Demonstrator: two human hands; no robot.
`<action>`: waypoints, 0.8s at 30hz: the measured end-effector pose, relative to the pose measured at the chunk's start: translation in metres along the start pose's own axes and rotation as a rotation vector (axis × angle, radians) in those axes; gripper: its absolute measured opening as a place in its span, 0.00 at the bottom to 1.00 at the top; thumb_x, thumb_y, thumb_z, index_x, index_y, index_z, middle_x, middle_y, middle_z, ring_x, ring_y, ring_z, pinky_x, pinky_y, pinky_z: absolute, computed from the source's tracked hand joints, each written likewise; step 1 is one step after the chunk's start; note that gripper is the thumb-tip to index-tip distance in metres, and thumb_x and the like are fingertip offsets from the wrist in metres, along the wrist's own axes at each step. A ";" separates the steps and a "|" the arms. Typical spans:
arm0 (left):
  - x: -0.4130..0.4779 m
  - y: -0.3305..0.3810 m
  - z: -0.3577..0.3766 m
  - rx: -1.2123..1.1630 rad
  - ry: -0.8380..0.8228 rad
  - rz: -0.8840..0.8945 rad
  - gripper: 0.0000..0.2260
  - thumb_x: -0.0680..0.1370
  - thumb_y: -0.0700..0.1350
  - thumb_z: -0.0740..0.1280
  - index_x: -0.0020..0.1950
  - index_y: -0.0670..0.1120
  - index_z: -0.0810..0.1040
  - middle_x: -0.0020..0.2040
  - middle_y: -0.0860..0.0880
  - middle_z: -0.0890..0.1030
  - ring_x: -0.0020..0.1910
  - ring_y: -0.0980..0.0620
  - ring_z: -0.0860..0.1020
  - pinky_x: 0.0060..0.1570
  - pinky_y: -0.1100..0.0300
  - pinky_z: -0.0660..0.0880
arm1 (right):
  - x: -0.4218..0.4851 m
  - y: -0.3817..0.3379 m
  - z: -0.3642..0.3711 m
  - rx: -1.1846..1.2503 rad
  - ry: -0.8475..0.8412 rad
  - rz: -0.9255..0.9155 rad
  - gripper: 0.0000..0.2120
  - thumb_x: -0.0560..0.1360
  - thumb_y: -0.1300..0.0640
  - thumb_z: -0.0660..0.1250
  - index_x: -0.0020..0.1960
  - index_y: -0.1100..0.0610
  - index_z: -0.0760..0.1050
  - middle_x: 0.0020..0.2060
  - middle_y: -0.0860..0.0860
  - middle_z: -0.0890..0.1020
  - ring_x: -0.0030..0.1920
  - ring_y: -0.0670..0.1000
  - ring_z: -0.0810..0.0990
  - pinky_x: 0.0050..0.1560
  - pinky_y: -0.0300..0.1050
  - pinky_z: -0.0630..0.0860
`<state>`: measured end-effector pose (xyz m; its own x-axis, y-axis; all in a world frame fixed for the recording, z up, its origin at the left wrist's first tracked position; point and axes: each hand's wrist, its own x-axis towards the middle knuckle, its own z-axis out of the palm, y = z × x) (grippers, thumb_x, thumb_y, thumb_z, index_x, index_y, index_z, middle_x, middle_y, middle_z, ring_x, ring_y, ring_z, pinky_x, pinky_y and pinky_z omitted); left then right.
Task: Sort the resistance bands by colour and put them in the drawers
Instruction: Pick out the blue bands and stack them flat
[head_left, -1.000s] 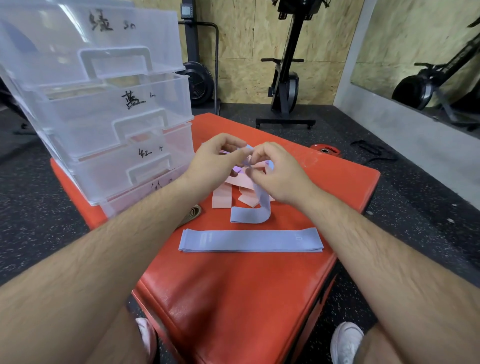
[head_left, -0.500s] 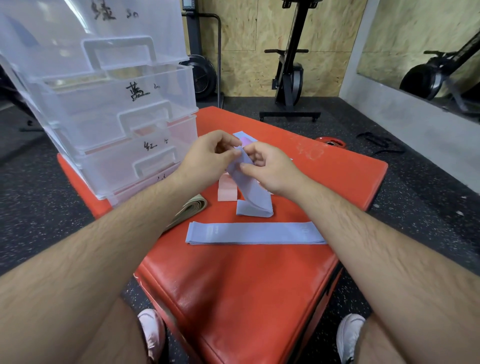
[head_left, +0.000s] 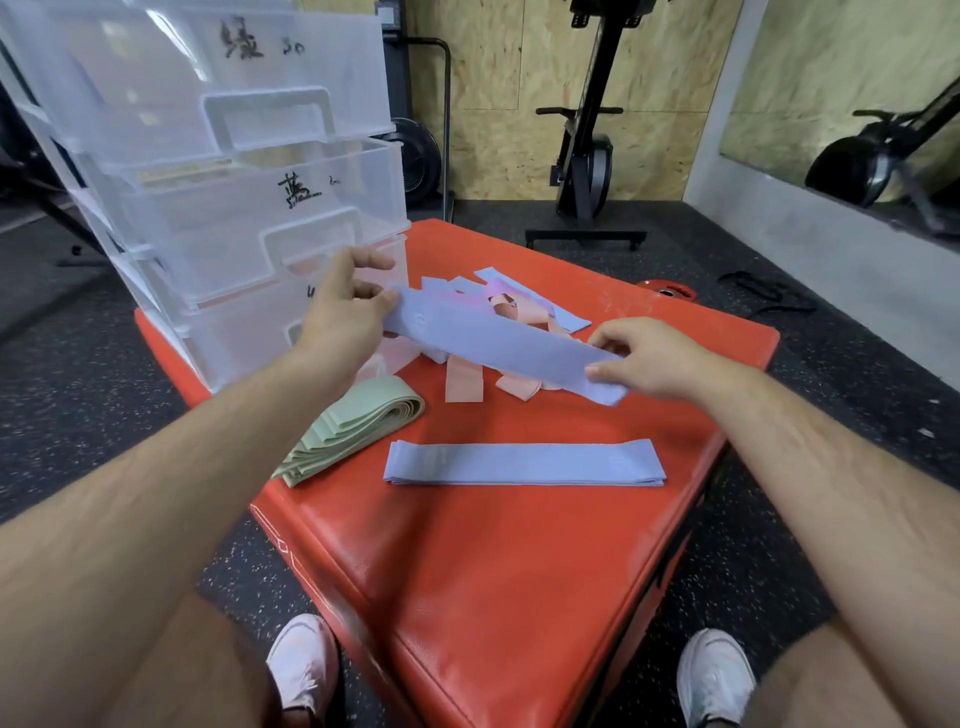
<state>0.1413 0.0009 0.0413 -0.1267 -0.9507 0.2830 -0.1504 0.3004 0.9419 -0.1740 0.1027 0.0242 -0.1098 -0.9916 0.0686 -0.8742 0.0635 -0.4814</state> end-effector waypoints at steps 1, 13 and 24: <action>-0.002 -0.006 -0.003 0.037 -0.033 -0.016 0.11 0.79 0.39 0.65 0.50 0.56 0.77 0.40 0.48 0.74 0.38 0.50 0.75 0.31 0.59 0.78 | -0.005 0.005 -0.004 0.015 0.002 -0.001 0.05 0.73 0.57 0.74 0.48 0.51 0.80 0.43 0.46 0.83 0.44 0.50 0.80 0.47 0.45 0.76; -0.061 -0.064 0.007 0.673 -0.307 0.056 0.08 0.77 0.32 0.63 0.46 0.44 0.78 0.37 0.51 0.75 0.36 0.52 0.72 0.33 0.71 0.66 | -0.053 0.032 0.004 0.006 -0.221 0.106 0.13 0.74 0.61 0.74 0.54 0.49 0.78 0.38 0.48 0.80 0.35 0.47 0.75 0.38 0.39 0.72; -0.076 -0.096 0.009 0.935 -0.361 0.261 0.06 0.74 0.36 0.64 0.45 0.44 0.80 0.52 0.40 0.72 0.48 0.41 0.72 0.53 0.53 0.71 | -0.058 0.034 0.031 -0.289 -0.251 0.031 0.07 0.74 0.57 0.70 0.48 0.45 0.81 0.50 0.50 0.75 0.48 0.52 0.78 0.52 0.47 0.75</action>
<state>0.1564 0.0446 -0.0720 -0.5281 -0.8140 0.2417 -0.7576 0.5803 0.2988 -0.1824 0.1594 -0.0228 -0.0502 -0.9832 -0.1756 -0.9736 0.0874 -0.2110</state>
